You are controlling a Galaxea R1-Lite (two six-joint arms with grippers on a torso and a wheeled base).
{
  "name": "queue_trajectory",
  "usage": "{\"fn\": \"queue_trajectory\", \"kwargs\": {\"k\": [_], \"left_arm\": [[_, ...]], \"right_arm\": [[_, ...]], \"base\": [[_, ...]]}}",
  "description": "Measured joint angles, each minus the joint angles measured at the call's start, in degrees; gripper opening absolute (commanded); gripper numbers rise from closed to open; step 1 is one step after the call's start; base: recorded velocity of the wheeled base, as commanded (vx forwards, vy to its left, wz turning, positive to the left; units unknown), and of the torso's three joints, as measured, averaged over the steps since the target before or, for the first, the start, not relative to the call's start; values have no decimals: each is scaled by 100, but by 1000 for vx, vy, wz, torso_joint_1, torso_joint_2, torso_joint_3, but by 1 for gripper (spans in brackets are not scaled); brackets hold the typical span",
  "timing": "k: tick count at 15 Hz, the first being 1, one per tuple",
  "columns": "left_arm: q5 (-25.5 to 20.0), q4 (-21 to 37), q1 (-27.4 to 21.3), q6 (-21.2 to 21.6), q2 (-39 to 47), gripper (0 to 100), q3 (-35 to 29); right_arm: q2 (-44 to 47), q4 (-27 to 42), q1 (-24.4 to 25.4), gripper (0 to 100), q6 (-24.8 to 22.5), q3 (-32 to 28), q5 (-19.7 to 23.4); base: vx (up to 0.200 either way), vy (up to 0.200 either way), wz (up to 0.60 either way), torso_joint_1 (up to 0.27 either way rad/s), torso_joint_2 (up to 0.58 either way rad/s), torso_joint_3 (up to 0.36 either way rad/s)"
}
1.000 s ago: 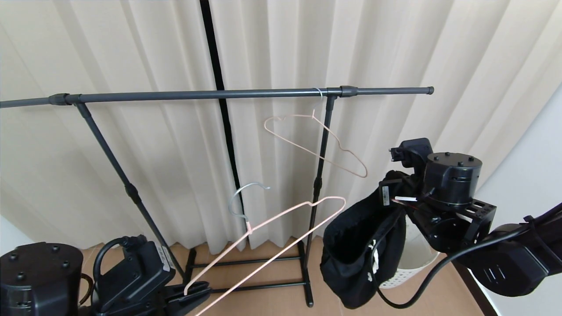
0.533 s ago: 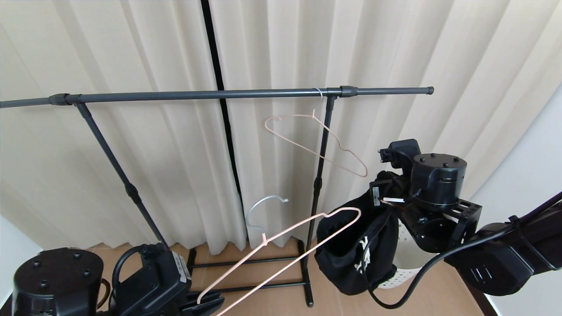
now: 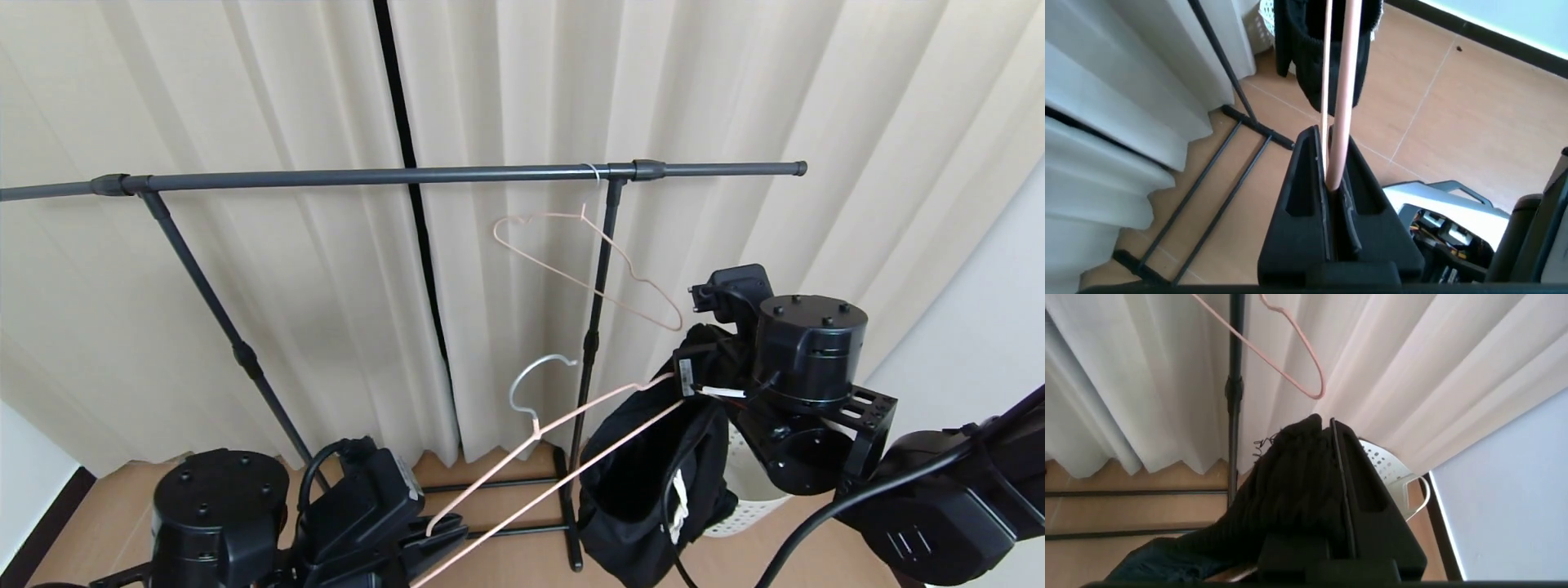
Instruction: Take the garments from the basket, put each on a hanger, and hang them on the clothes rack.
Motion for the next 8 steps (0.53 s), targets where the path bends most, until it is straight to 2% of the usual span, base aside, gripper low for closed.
{"fn": "queue_trajectory", "kwargs": {"k": [4, 8], "left_arm": [[300, -435, 0, -134, 425, 0, -69], [374, -791, -1, -315, 708, 0, -63]], "right_arm": [[-99, -1, 279, 0, -7, 59, -293], [-102, -23, 756, 0, 9, 204, -386]], "base": [[0, 0, 0, 0, 0, 0], [0, 0, 0, 0, 0, 0]]}}
